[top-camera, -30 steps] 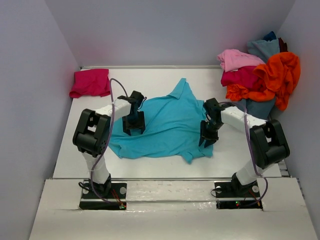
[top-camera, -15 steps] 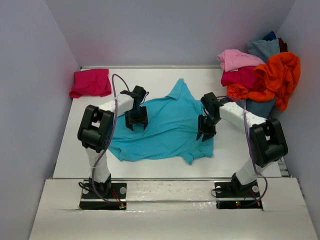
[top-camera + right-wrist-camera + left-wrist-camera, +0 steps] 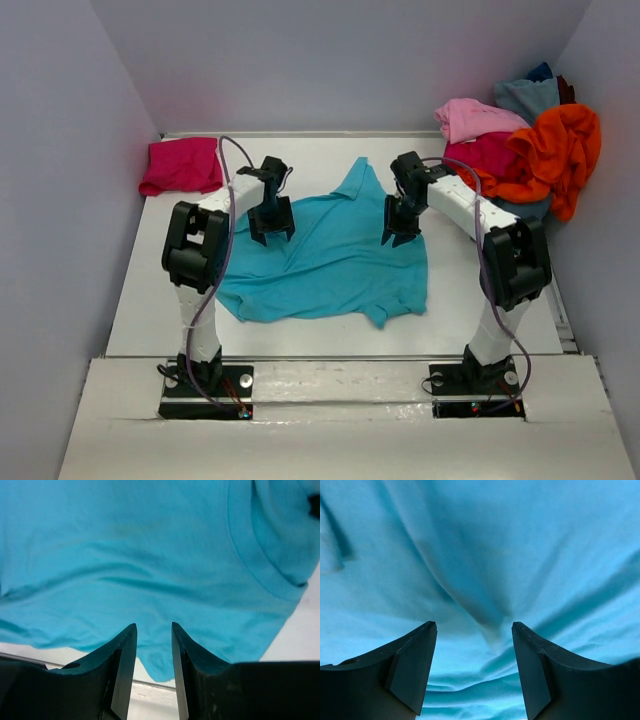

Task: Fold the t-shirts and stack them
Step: Flatten the tshirt out

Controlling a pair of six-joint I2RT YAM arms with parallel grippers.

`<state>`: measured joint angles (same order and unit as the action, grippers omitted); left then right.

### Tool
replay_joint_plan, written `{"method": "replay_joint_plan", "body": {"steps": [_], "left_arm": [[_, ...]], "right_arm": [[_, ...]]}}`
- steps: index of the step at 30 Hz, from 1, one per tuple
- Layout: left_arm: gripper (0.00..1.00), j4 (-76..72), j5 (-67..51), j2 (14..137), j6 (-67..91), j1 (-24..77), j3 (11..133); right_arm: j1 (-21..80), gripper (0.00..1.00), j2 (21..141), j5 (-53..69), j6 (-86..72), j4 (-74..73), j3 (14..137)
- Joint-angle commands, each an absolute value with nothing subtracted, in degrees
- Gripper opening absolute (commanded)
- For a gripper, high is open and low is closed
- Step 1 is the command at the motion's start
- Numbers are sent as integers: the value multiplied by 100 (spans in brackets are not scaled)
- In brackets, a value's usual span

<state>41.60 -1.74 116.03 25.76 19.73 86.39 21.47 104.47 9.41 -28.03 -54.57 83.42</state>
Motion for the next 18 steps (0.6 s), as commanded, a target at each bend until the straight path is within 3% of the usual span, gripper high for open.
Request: {"method": "replay_joint_plan", "body": {"steps": [1,12,18], "left_arm": [[73,4342,-308,11663,2540,1750,8789],[73,4412,-536,11909,2522,1477,9105],[73,4456,-501,11971,2470,1318,9106]], "right_arm": [[2188,40,11003,870,-2654,-5441,9078],[2188,40,12523,1037,-2637,-5335,10203],[2136,40,12876,958,-2663,-5318,10178]]}}
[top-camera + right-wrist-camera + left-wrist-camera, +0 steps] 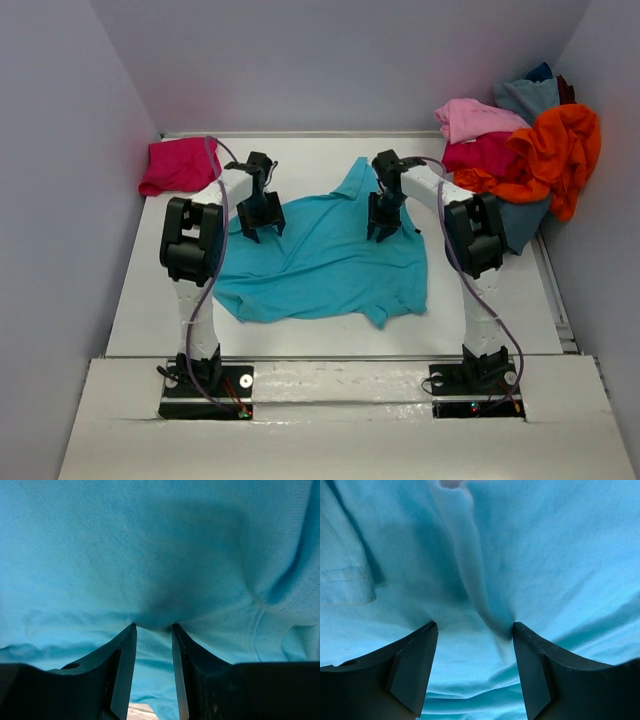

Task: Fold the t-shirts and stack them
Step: Flatten the tshirt out

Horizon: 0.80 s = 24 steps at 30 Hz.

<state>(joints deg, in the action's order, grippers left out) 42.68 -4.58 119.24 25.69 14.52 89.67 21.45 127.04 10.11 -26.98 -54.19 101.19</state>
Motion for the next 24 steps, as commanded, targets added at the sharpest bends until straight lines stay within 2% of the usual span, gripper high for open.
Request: {"method": "replay_joint_plan", "body": {"steps": [1,24], "left_arm": [[73,4456,-492,11971,2470,1266,9105],[73,4588,-334,11918,2461,773,9070]], "right_arm": [[2136,41,12867,932,-2680,-5265,10091],[1318,43,12885,659,-2725,-5221,9694]]}}
